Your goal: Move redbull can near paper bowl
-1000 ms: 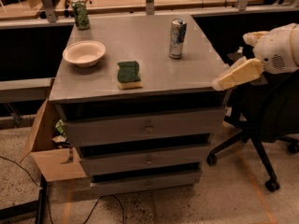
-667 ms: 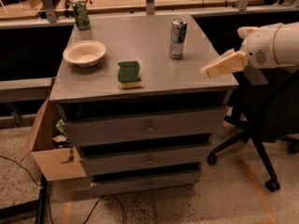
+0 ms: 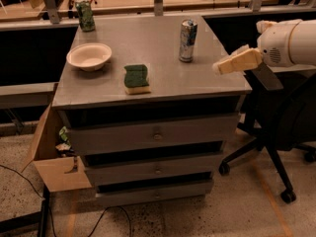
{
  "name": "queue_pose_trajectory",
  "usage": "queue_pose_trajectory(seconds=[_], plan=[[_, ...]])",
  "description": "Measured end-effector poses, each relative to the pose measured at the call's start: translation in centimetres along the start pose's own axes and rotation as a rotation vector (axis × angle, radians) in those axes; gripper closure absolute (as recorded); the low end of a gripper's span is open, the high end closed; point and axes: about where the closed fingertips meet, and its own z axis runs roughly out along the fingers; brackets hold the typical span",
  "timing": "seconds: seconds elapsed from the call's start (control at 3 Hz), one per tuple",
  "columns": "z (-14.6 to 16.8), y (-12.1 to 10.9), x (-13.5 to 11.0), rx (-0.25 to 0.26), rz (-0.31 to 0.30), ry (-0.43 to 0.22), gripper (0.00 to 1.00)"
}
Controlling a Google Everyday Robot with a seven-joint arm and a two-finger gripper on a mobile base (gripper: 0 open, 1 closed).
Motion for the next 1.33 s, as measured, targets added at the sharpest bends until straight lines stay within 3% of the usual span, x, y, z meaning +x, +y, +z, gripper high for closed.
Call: queue_pose_trajectory(seconds=[0.67,1.33], plan=[[6.3,-3.3,0.1,0.075,0.072,-0.071,0.0],[14.0,-3.5,1.1,0.085,0.216,-0.114,0.0]])
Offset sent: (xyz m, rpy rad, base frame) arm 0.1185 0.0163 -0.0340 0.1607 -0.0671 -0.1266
